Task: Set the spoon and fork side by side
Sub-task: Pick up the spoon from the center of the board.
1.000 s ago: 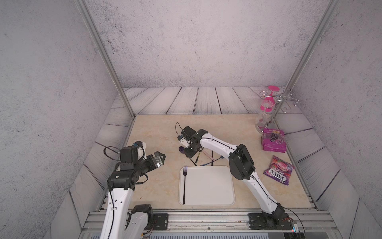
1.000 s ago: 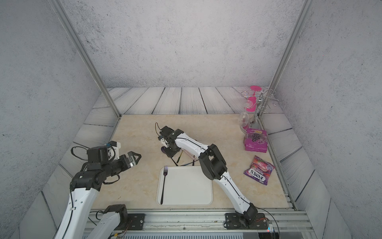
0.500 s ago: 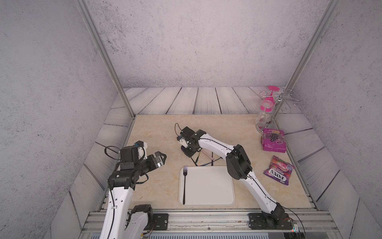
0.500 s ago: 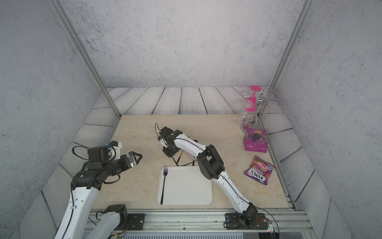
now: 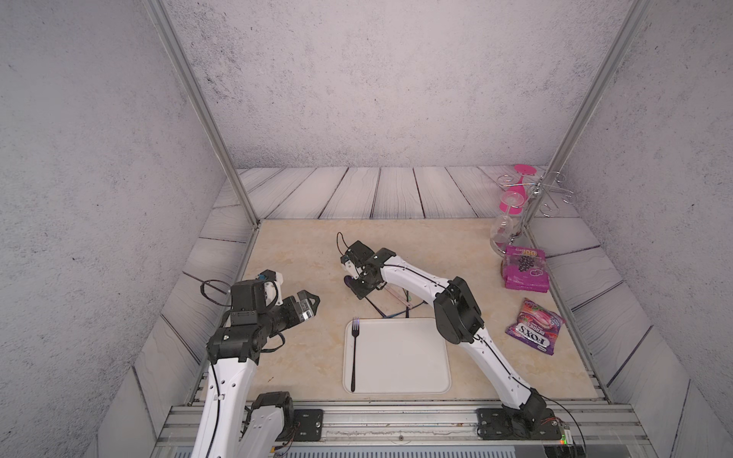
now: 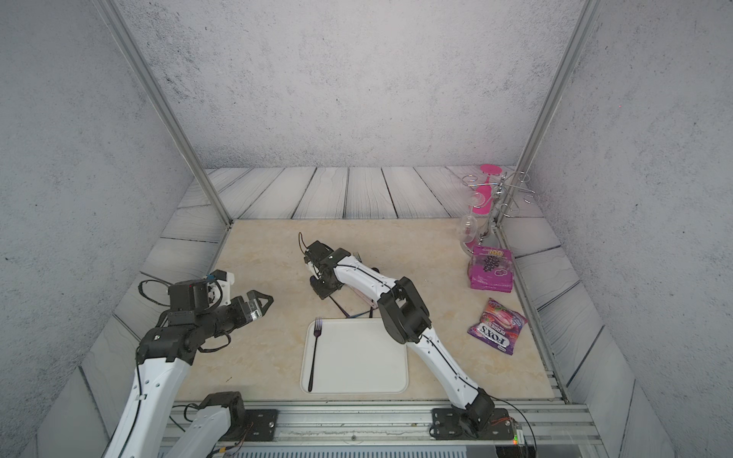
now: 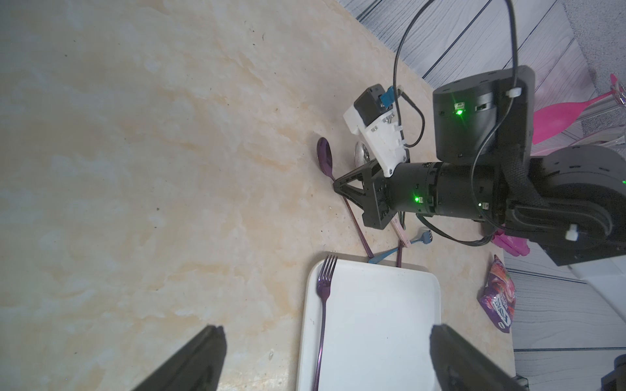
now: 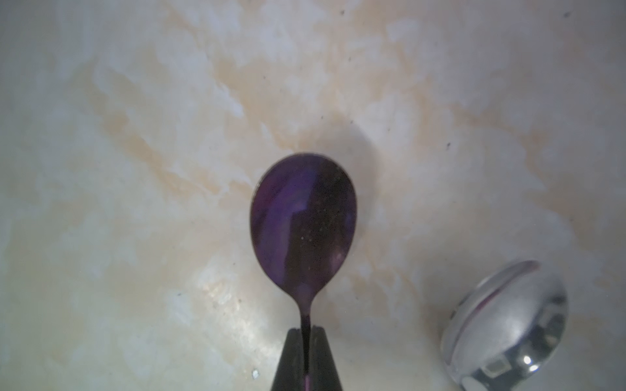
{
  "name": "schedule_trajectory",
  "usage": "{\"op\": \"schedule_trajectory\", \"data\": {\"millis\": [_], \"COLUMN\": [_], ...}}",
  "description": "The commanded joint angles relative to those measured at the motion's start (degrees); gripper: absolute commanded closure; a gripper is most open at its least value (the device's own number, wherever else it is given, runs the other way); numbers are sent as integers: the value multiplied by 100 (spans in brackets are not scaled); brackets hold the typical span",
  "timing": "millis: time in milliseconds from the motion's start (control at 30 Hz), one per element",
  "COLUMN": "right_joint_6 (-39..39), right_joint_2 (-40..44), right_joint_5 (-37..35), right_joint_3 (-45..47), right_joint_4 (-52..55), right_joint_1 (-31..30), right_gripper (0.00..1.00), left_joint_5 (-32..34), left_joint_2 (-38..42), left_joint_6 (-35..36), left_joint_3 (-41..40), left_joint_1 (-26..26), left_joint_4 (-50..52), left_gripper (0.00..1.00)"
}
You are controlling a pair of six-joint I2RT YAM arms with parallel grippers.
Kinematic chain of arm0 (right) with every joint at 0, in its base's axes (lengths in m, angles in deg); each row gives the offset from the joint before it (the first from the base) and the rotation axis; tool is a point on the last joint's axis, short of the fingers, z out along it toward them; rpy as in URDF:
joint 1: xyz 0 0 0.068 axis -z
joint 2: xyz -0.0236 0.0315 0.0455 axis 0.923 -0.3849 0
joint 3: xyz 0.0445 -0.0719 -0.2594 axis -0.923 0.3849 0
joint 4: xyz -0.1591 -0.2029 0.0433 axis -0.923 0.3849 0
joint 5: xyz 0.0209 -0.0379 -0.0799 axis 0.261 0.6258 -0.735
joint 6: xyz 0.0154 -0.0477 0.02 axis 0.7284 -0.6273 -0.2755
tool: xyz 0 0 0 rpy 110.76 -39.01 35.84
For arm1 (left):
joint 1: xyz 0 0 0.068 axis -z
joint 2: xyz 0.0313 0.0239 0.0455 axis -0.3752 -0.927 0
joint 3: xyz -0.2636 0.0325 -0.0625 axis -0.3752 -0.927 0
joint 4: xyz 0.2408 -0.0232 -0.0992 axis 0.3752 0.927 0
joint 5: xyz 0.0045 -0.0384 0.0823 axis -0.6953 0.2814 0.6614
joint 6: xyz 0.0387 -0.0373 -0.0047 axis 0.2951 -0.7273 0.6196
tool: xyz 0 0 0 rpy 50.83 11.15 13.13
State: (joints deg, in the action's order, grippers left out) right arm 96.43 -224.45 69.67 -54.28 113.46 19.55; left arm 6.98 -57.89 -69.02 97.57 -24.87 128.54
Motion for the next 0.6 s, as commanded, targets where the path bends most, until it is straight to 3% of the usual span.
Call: {"op": "schedule_trajectory", "data": {"millis": [0,333,433,567], "right_joint_6": [579,2110,2776,3846], "right_joint_2": [595,1927,2544,3639], "right_joint_5": [-300,-1007,-1018,-1108], "right_joint_3": [-18,743,1447,3327], "right_joint_4": [-450,-315,-153,-508], "right_joint_1": [18,-3,-100,-487], "right_gripper": [100,100,100,100], "left_joint_5": [-34,148,220,240], "left_joint_2": [13,30,56,111], "left_joint_6": [65,64,56,38], "left_joint_3": [-73,-38,-38,-49], "left_joint_1": [-29,-27,-25,-33], "left_joint_4": [-98,-2,6,-5], "left_gripper": [1,1,1,1]}}
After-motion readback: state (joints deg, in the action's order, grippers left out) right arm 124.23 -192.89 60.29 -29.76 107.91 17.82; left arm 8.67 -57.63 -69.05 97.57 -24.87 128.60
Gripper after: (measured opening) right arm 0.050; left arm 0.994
